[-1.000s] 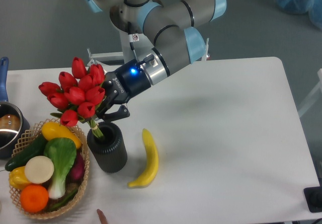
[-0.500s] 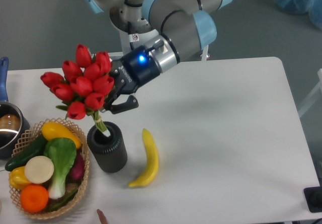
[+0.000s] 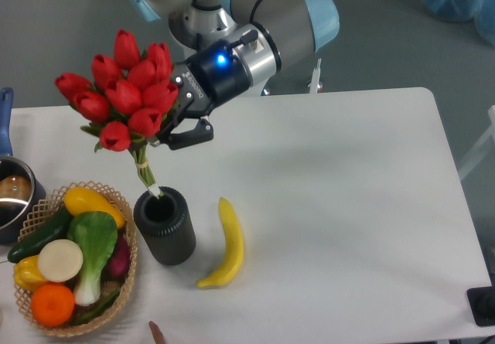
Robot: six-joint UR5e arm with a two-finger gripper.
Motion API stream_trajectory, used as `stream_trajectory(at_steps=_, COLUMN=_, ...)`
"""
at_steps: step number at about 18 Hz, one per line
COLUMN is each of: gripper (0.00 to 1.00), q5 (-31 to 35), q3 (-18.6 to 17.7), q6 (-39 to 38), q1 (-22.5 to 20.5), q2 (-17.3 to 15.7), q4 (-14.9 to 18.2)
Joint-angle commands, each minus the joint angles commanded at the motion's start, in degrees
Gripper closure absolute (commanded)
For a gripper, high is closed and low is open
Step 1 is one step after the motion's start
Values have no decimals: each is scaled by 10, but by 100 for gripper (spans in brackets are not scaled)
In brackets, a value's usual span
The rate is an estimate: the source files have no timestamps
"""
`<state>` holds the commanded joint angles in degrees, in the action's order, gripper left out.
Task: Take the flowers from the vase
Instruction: 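Lift the gripped tulips up out of the black vase, then carry the tulip bunch up and away from the vase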
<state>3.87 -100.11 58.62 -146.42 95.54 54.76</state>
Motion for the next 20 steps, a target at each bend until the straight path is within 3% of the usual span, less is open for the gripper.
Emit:
stream_trajectory(at_steps=11, gripper=44, q5=25, q3=16, q6=15, q1=-69, q2=34, q4=-16)
stream_trajectory(at_steps=20, gripper=44, q5=25, q3=-2, q6=18, q1=-115, q2=33, q4=-17)
